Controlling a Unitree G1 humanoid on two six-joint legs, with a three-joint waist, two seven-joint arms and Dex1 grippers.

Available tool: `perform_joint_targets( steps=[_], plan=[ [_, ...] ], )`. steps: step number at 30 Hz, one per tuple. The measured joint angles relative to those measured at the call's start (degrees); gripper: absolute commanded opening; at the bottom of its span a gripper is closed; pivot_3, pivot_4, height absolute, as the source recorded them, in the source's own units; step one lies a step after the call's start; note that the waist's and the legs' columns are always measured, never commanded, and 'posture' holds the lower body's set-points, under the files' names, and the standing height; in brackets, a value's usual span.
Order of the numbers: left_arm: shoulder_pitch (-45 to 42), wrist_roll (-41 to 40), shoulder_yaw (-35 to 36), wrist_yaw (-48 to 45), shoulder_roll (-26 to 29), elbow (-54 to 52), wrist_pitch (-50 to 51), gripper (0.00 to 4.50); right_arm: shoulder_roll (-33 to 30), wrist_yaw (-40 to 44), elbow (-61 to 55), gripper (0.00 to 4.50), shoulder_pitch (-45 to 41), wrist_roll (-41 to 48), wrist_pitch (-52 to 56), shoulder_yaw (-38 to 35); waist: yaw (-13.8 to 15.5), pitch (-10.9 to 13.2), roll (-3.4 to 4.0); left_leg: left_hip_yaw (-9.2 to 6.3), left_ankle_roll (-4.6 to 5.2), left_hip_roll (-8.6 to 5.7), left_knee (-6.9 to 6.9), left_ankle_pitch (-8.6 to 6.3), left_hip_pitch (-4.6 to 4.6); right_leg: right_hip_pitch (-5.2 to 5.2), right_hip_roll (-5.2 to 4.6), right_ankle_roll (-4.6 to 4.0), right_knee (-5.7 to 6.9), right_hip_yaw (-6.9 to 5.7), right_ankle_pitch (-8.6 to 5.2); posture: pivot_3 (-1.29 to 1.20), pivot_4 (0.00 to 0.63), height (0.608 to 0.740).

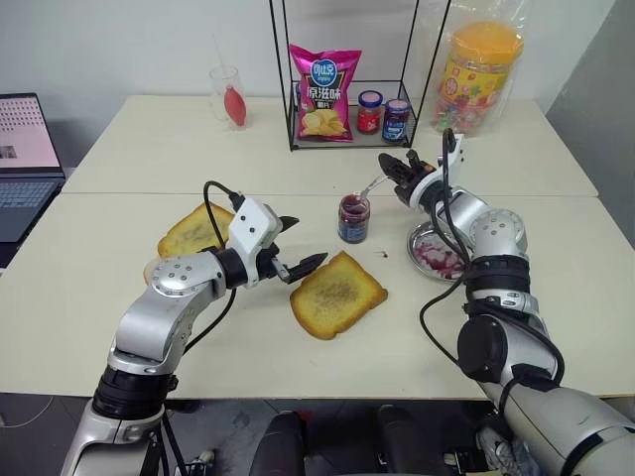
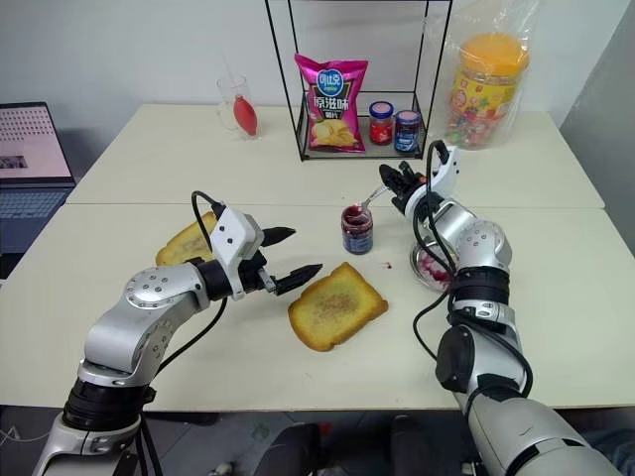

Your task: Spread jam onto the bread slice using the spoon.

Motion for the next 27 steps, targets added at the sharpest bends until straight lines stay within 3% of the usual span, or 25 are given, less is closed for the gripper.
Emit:
perform_joint_targets(
  steps=[11,18,23,27],
  plan=[
    [2.7,-2.5,3.5,-3.2,2.7,-0.5,0.0,4.5,-1.3,-4.6,-11.6,0.03,0.0,9.3,10.2,-1.9,-0.1,0.0,0.01,0.0,0.0,0.02,-0.01,0.0,-0.02,-0.02,0.0,0.0,-0.01,-0.01,0.0,0.0,0.15,0.74],
    [14.2,-6.8,8.4,-10.5,10.2,-5.6,-0.2,4.5,0.5,-11.2,-27.3,0.03,5.8,20.2,20.5,-1.1,-0.2,0.0,-0.01,-0.01,0.01,0.04,-0.09,-0.01,-0.01,-0.03,0.01,-0.07,-0.02,-0.01,-0.05,0.0,0.15,0.74],
    [23.2,-5.6,9.7,-14.8,13.9,-7.3,-5.2,4.5,3.7,-14.0,-35.4,0.03,14.0,22.5,23.3,4.2,-0.2,0.0,0.02,-0.01,0.02,0.1,-0.06,0.0,0.01,-0.05,0.04,-0.26,-0.02,-0.02,-0.19,0.0,0.15,0.74],
    [26.2,-2.4,9.4,-15.1,14.0,-7.5,-11.2,4.5,3.3,-9.7,-40.7,0.03,18.9,17.7,20.1,14.0,-0.2,0.0,0.0,0.0,0.02,0.11,-0.05,0.01,0.05,-0.04,0.05,-0.19,-0.02,-0.02,-0.25,0.0,0.15,0.74]
  ],
)
